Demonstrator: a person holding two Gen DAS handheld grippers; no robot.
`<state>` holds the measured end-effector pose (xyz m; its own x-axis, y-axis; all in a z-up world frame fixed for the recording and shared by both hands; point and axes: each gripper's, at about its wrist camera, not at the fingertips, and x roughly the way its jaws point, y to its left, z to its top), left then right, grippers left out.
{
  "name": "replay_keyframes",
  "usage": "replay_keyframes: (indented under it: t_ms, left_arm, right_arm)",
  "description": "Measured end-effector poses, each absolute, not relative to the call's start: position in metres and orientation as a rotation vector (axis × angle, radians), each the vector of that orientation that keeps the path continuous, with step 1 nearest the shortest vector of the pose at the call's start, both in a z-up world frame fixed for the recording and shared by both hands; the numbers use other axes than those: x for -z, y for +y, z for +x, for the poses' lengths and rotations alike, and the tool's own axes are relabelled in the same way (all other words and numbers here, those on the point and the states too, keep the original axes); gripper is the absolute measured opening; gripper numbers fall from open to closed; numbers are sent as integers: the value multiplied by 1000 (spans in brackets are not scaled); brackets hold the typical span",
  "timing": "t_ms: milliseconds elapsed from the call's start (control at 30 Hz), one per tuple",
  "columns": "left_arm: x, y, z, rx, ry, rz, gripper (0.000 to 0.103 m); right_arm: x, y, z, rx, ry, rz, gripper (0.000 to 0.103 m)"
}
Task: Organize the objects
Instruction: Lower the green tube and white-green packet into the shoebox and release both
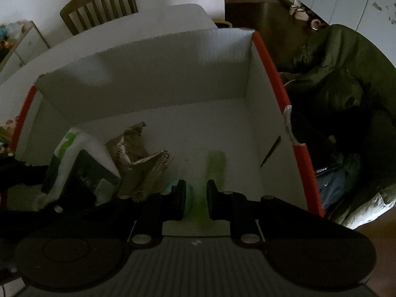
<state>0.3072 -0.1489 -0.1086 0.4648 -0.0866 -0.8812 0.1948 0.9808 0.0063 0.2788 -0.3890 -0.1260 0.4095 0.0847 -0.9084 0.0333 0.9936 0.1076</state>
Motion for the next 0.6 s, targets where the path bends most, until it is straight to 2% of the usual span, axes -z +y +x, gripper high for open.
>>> replay_keyframes:
  t_ms: [400,500,600]
  left_arm:
    - [87,-140,290,214,1018,44,61]
    - [80,-133,284,215,999,19,62]
    - [70,-126,275,221,974,-3,64]
  right_arm:
    - [91,-390,254,-89,1071,193,17]
    - [80,-387,243,-111,1038,211,23]
    - [68,-383,231,-123,1000,217,25]
